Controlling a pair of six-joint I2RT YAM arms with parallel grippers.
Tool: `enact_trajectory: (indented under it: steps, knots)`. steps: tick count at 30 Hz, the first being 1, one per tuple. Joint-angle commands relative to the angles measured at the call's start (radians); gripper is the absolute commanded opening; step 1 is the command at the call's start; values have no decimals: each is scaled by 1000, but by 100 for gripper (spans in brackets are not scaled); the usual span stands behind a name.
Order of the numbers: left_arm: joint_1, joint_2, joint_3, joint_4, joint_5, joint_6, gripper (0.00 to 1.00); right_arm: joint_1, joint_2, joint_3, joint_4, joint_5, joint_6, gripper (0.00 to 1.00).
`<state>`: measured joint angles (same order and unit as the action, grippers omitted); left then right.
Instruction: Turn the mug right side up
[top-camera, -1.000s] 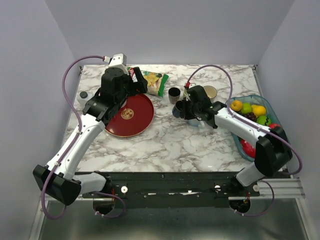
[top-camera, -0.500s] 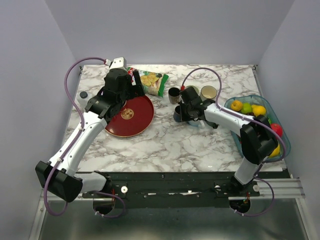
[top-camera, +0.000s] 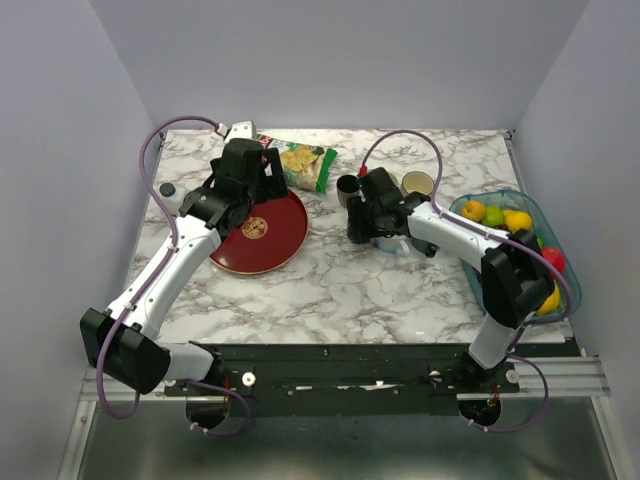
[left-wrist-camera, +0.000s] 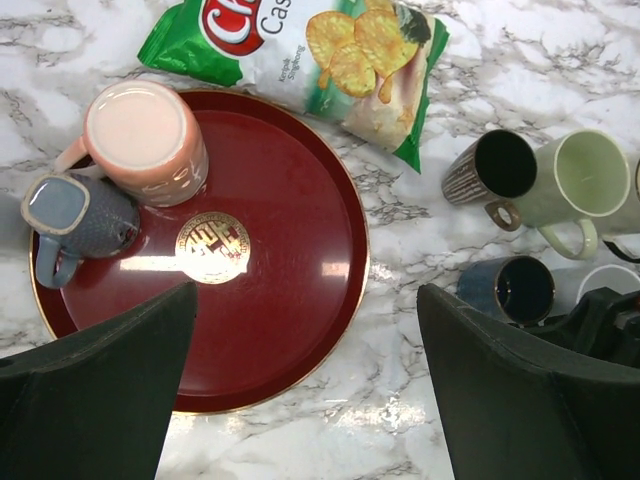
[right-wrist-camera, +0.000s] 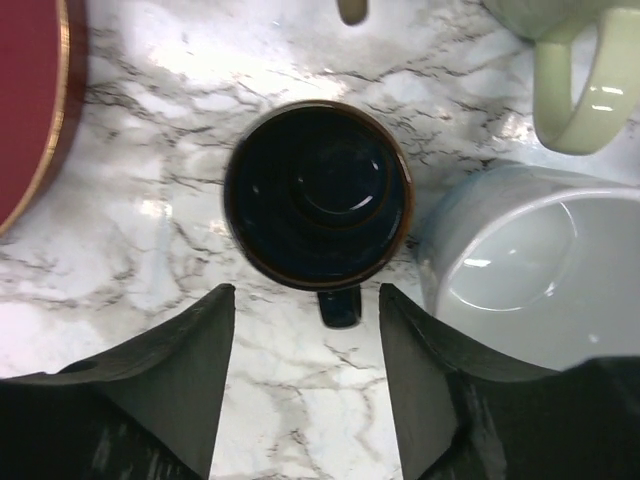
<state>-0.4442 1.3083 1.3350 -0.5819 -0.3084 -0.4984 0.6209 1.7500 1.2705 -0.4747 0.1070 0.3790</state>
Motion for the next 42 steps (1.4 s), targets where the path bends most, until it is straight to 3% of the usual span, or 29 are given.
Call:
enact_trajectory:
  steps: [1, 6, 11, 13, 18, 27, 32, 42]
  knots:
    - [7, 37, 23, -58, -80, -15, 99, 7, -32, 47, -57, -61, 31, 71]
    - [9, 94, 32, -122, -135, -8, 99, 7, -90, 78, -87, -50, 38, 82]
    - [38, 175, 38, -210, -289, 14, 99, 5, -124, 105, -107, -40, 54, 84]
    - [64, 180, 17, -188, -288, 81, 99, 7, -133, 107, -116, -30, 57, 84]
    - [205, 175, -76, -26, -28, 288, 99, 2, -129, 130, -169, -18, 47, 84]
    - [282, 287, -82, 24, 46, 371, 99, -7, -141, 121, -197, 6, 52, 84]
    - [370, 355, -34, -10, 104, 328, 99, -15, -141, 116, -200, 0, 54, 84]
    - [398, 367, -74, 10, 141, 340, 99, -23, -124, 127, -199, -9, 64, 84]
